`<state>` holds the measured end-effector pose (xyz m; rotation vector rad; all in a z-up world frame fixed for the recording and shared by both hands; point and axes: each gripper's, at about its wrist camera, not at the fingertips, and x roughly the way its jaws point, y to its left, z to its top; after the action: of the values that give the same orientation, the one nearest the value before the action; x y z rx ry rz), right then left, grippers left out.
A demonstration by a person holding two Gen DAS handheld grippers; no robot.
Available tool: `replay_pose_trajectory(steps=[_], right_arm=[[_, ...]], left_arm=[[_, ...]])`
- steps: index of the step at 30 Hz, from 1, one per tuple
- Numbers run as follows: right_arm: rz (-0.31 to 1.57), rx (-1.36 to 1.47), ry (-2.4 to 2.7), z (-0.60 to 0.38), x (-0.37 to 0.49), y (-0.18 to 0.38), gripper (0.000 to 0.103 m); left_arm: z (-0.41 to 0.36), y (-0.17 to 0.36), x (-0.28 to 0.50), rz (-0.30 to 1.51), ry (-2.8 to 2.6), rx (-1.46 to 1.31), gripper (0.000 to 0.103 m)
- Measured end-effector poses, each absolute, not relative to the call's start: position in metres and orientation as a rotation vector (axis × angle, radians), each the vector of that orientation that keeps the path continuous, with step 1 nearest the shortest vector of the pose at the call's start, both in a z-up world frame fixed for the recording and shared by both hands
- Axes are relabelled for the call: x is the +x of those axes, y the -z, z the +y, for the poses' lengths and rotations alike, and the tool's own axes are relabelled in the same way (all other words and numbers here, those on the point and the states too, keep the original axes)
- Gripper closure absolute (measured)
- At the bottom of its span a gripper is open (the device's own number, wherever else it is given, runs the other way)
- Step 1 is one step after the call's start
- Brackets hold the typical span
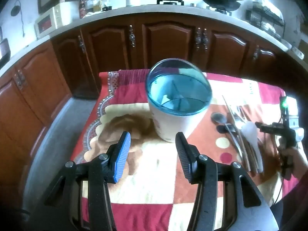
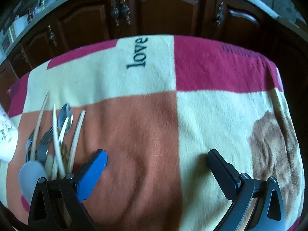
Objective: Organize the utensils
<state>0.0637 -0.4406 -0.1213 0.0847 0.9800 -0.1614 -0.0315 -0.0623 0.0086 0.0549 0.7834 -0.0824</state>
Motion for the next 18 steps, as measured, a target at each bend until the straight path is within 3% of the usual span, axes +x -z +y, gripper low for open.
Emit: replay_pose_trajectory(steps=[12,18], right_arm=[[0.905,0.125,0.175,-0.383,-0.064,0.037,0.001],[0.769,0.147,0.129,-0.345,-0.102,-0.022,0.001]], left_arm=[[-0.096,-0.027,-0.058,0.737,0.185,0.055,0.055],[-0.11,-0.049,-0.075,0.689,0.225,0.054,0.055]])
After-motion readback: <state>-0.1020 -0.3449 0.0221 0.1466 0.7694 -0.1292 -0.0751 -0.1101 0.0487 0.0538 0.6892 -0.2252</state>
